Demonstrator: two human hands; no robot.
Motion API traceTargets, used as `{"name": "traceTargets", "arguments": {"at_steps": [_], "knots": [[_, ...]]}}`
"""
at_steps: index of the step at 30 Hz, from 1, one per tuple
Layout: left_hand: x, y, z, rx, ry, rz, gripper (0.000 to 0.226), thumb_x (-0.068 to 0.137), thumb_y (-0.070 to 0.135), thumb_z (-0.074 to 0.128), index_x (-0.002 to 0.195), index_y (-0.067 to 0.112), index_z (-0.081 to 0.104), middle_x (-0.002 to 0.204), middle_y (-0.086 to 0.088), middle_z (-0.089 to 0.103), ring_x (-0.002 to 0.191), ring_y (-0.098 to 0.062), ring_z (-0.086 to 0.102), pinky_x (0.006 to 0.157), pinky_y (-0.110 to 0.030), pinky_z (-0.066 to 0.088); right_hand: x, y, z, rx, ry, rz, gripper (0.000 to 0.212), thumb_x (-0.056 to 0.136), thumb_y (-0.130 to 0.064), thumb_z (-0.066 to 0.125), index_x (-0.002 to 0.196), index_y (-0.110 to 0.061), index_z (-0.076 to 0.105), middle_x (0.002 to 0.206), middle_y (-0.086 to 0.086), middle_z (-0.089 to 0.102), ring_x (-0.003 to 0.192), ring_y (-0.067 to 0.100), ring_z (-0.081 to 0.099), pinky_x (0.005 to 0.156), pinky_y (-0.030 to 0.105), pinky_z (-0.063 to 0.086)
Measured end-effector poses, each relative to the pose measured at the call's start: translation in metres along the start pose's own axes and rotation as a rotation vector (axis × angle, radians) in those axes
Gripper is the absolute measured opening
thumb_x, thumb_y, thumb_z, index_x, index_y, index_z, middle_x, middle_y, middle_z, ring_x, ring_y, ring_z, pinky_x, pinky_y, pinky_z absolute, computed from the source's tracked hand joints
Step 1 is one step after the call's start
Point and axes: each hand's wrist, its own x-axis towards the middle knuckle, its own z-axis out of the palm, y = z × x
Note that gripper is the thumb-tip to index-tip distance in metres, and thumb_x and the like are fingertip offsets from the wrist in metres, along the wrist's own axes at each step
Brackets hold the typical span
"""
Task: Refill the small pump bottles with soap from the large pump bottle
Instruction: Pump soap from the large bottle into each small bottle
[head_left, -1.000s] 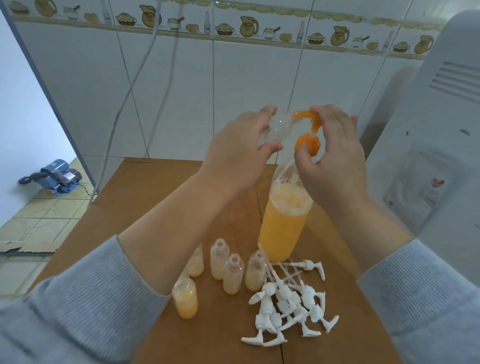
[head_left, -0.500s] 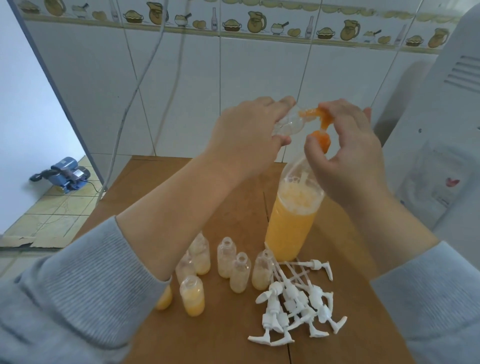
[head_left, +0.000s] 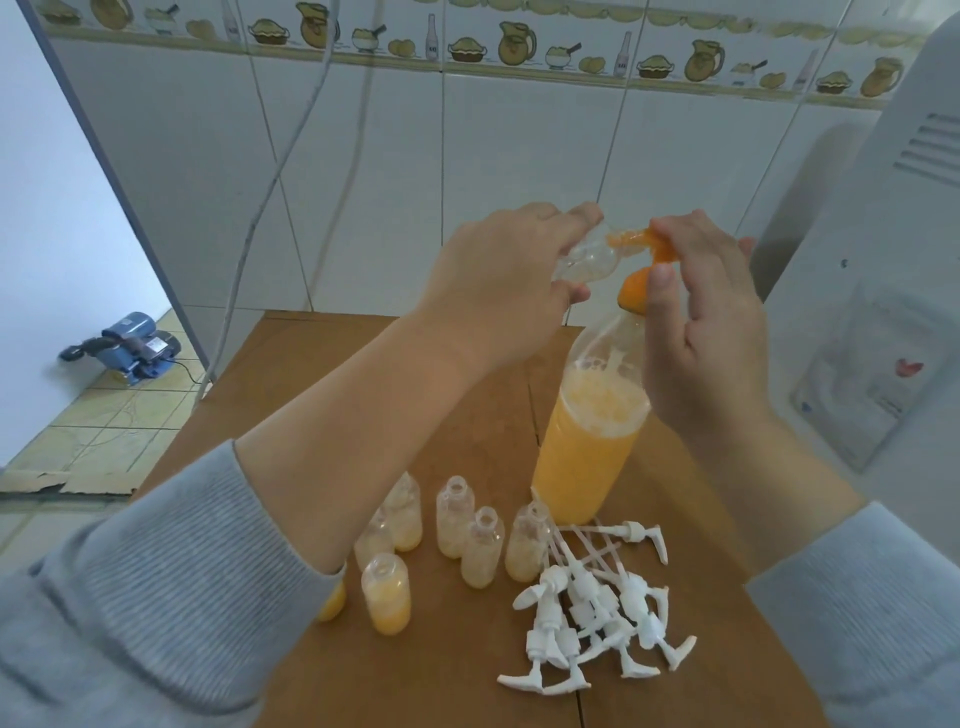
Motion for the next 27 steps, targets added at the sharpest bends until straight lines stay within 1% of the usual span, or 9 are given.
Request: {"name": "traceTargets", "arguments": {"at_steps": [3, 6, 9, 11, 16, 18, 20, 24, 27], "knots": [[0.000, 0.003, 0.000, -0.026, 0.028, 0.013, 0.049, 0.089, 0.034, 0.059, 0.135, 0.030, 0.043, 0.112, 0.008, 0.059, 0.101, -0.017, 0.054, 0.085, -0.036, 0.046, 0.003, -0.002, -0.005, 0.000, 0.019, 0.003, 0.050, 0.098, -0.035, 0.024, 0.128, -0.007, 0.053, 0.131, 0.008, 0.054, 0.130, 0.005, 0.029, 0.118, 0.039, 0.013], [0.000, 0.002, 0.004, -0.059, 0.021, -0.006, 0.049, 0.089, 0.032, 0.060, 0.135, 0.028, 0.044, 0.115, 0.007, 0.059, 0.103, -0.017, 0.055, 0.088, -0.038, 0.047, -0.001, -0.001, 0.005, -0.067, 0.023, 0.028, 0.046, 0.098, -0.033, 0.028, 0.130, -0.009, 0.051, 0.133, 0.006, 0.053, 0.128, 0.003, 0.033, 0.119, 0.034, 0.011], [-0.002, -0.002, 0.009, -0.072, -0.019, -0.024, 0.050, 0.089, 0.031, 0.060, 0.136, 0.027, 0.044, 0.117, 0.007, 0.059, 0.105, -0.017, 0.055, 0.088, -0.037, 0.046, -0.005, 0.003, 0.013, -0.073, 0.018, 0.020, 0.042, 0.097, -0.029, 0.032, 0.128, -0.007, 0.051, 0.130, 0.008, 0.054, 0.128, 0.015, 0.041, 0.119, 0.038, 0.014], [-0.003, -0.003, 0.010, -0.065, -0.048, -0.031, 0.050, 0.090, 0.032, 0.059, 0.137, 0.027, 0.042, 0.118, 0.008, 0.058, 0.106, -0.017, 0.054, 0.088, -0.037, 0.046, -0.007, 0.006, 0.013, -0.090, -0.014, 0.011, 0.043, 0.097, -0.029, 0.032, 0.130, -0.007, 0.050, 0.131, 0.009, 0.053, 0.130, 0.019, 0.040, 0.119, 0.038, 0.013], [0.003, 0.002, -0.003, -0.030, -0.059, -0.022, 0.051, 0.090, 0.035, 0.058, 0.137, 0.031, 0.041, 0.116, 0.009, 0.056, 0.105, -0.015, 0.053, 0.087, -0.035, 0.045, -0.002, 0.003, -0.004, -0.078, -0.060, -0.022, 0.048, 0.099, -0.036, 0.030, 0.133, -0.008, 0.046, 0.135, 0.009, 0.050, 0.131, 0.011, 0.032, 0.113, 0.052, 0.024], [0.004, 0.006, -0.005, -0.011, -0.037, 0.000, 0.050, 0.090, 0.035, 0.059, 0.136, 0.031, 0.041, 0.115, 0.009, 0.057, 0.103, -0.015, 0.053, 0.085, -0.034, 0.045, 0.000, 0.000, -0.008, -0.035, -0.012, -0.011, 0.050, 0.098, -0.038, 0.028, 0.131, -0.007, 0.049, 0.134, 0.010, 0.051, 0.133, 0.008, 0.028, 0.115, 0.050, 0.021], [0.004, 0.010, -0.005, 0.005, -0.021, 0.021, 0.050, 0.089, 0.034, 0.060, 0.136, 0.031, 0.042, 0.115, 0.009, 0.058, 0.103, -0.015, 0.054, 0.086, -0.035, 0.046, -0.002, -0.001, -0.006, -0.015, 0.039, 0.009, 0.048, 0.098, -0.035, 0.029, 0.130, -0.006, 0.050, 0.133, 0.010, 0.052, 0.130, 0.005, 0.027, 0.116, 0.047, 0.018], [0.001, 0.010, 0.001, -0.014, -0.012, 0.000, 0.049, 0.089, 0.032, 0.061, 0.134, 0.029, 0.043, 0.115, 0.007, 0.058, 0.103, -0.017, 0.055, 0.089, -0.040, 0.047, -0.007, 0.003, 0.007, -0.029, 0.099, 0.002, 0.040, 0.099, -0.027, 0.035, 0.127, -0.004, 0.051, 0.128, 0.011, 0.055, 0.128, 0.017, 0.041, 0.117, 0.036, 0.012], [-0.002, 0.007, 0.007, -0.027, -0.046, -0.022, 0.048, 0.089, 0.032, 0.060, 0.134, 0.029, 0.044, 0.115, 0.008, 0.058, 0.103, -0.016, 0.055, 0.088, -0.038, 0.047, -0.013, 0.006, 0.015, -0.067, 0.087, -0.001, 0.038, 0.099, -0.026, 0.037, 0.128, -0.005, 0.049, 0.127, 0.010, 0.054, 0.124, 0.018, 0.045, 0.118, 0.040, 0.016]]}}
